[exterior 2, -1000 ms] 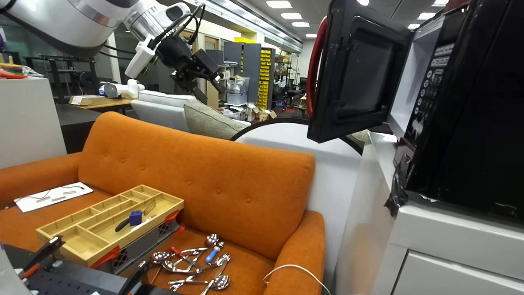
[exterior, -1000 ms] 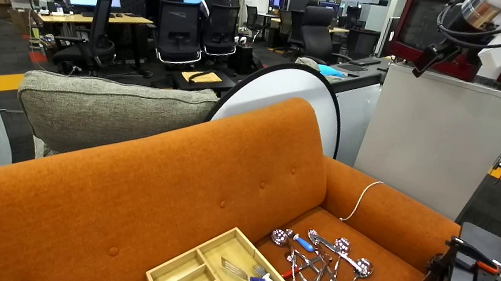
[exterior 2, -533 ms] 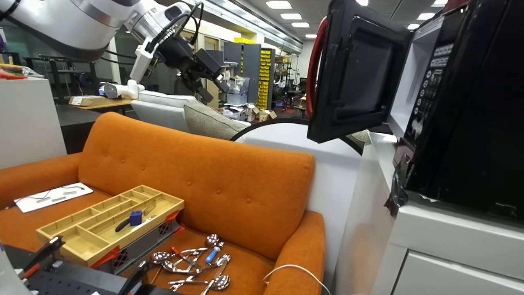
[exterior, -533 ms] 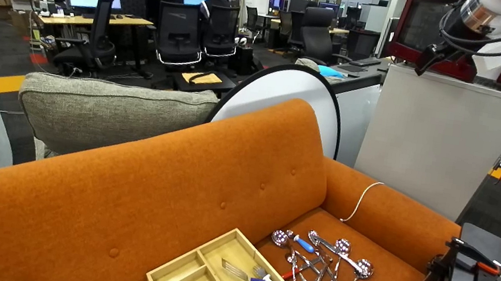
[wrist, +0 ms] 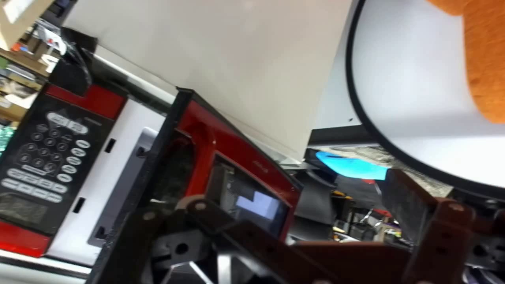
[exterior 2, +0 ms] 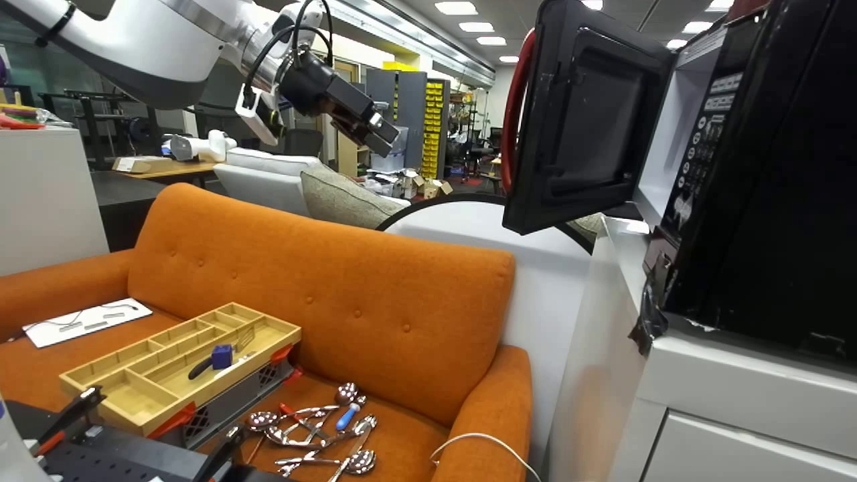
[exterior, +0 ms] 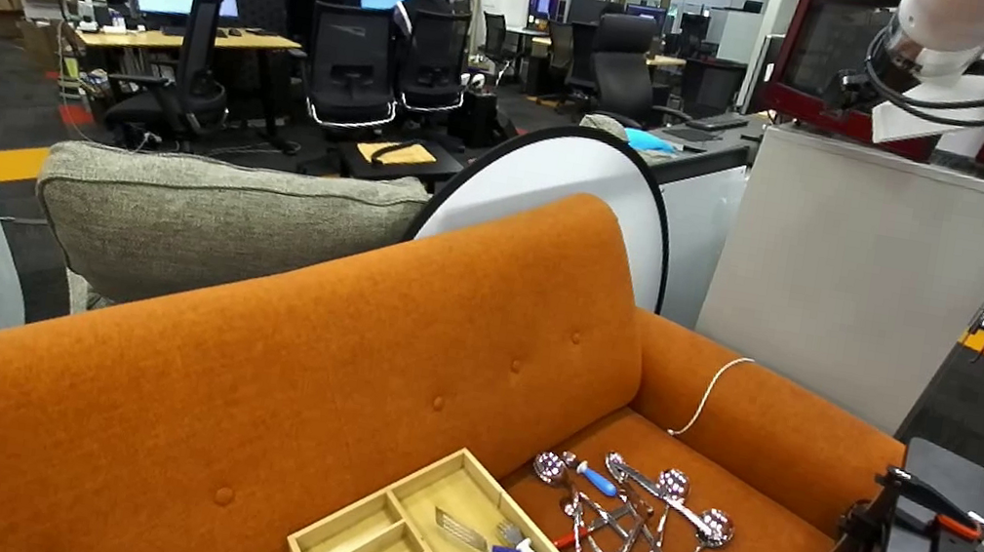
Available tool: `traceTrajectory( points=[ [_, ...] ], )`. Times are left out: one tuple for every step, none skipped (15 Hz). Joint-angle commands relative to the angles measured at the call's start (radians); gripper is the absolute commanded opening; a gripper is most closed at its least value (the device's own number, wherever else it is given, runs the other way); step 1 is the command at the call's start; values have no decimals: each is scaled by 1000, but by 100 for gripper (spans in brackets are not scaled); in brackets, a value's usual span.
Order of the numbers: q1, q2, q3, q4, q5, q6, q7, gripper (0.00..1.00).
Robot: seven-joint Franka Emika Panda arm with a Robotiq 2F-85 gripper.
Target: Close the microwave door
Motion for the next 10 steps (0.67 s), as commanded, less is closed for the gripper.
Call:
traceTrajectory(
  points=[
    [-47, 86, 73, 86, -53, -188, 177, 100],
    [154, 68, -114, 47, -105, -182, 147, 100],
    [146, 89, -100, 62, -104, -216, 173, 100],
    [138, 103, -87, 71, -105, -226, 189, 100],
    [133, 108, -79, 75, -105, -231, 197, 100],
    [130, 108, -78, 77, -105, -235, 198, 100],
    [130, 108, -78, 77, -105, -237, 199, 100],
    [130, 108, -77, 78, -106, -238, 199, 100],
    [130, 108, -77, 78, -106, -240, 199, 100],
    [121, 113, -62, 84, -108, -269, 227, 100]
  ],
)
